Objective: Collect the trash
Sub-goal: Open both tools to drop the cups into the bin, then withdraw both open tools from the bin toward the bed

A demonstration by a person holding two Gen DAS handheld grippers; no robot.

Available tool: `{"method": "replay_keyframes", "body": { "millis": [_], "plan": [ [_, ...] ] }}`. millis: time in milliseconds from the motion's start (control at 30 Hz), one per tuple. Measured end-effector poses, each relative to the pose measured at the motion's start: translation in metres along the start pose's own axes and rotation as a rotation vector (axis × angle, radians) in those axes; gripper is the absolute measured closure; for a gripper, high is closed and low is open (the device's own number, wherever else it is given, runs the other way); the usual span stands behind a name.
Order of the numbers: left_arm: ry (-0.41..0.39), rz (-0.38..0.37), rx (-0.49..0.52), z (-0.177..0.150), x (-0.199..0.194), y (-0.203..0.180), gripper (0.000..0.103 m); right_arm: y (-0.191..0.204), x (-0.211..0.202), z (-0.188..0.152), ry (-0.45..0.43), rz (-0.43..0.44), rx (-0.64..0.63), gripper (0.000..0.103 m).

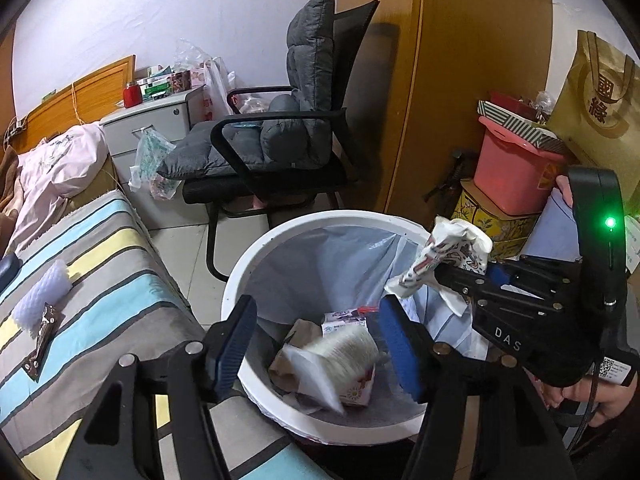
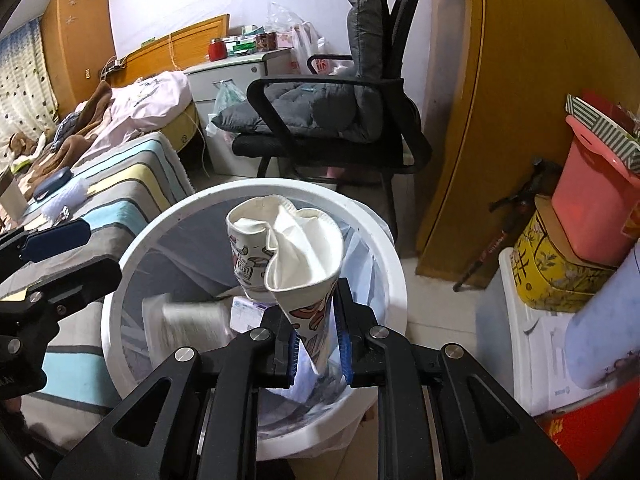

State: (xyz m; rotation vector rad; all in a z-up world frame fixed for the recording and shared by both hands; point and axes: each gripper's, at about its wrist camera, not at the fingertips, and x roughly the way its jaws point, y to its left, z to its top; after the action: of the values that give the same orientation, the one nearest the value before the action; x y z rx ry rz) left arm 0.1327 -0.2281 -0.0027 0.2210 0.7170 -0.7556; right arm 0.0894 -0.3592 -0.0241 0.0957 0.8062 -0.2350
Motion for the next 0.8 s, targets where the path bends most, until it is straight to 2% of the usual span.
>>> {"method": "replay_keyframes", "body": {
  "millis": [67,100,133,800],
  "plan": [
    [-0.001,0.004,-0.005,0.0,-0.001,0.001,0.034,0.0,-0.002,0.0,-0.002,0.008,0.001,0.07],
    [-0.004,0.005,-0.005,0.0,-0.002,0.002,0.033,0.001,-0.003,0.0,-0.005,0.009,-0.003,0.06],
    [-0.005,0.005,-0.008,-0.001,-0.003,0.002,0.033,0.001,-0.004,0.0,-0.009,0.008,-0.005,0.055],
    [-0.069,0.05,-0.052,-0.007,-0.04,0.02,0.033,0.016,-0.024,0.001,-0.084,0.011,-0.005,0.055]
  ]
}}
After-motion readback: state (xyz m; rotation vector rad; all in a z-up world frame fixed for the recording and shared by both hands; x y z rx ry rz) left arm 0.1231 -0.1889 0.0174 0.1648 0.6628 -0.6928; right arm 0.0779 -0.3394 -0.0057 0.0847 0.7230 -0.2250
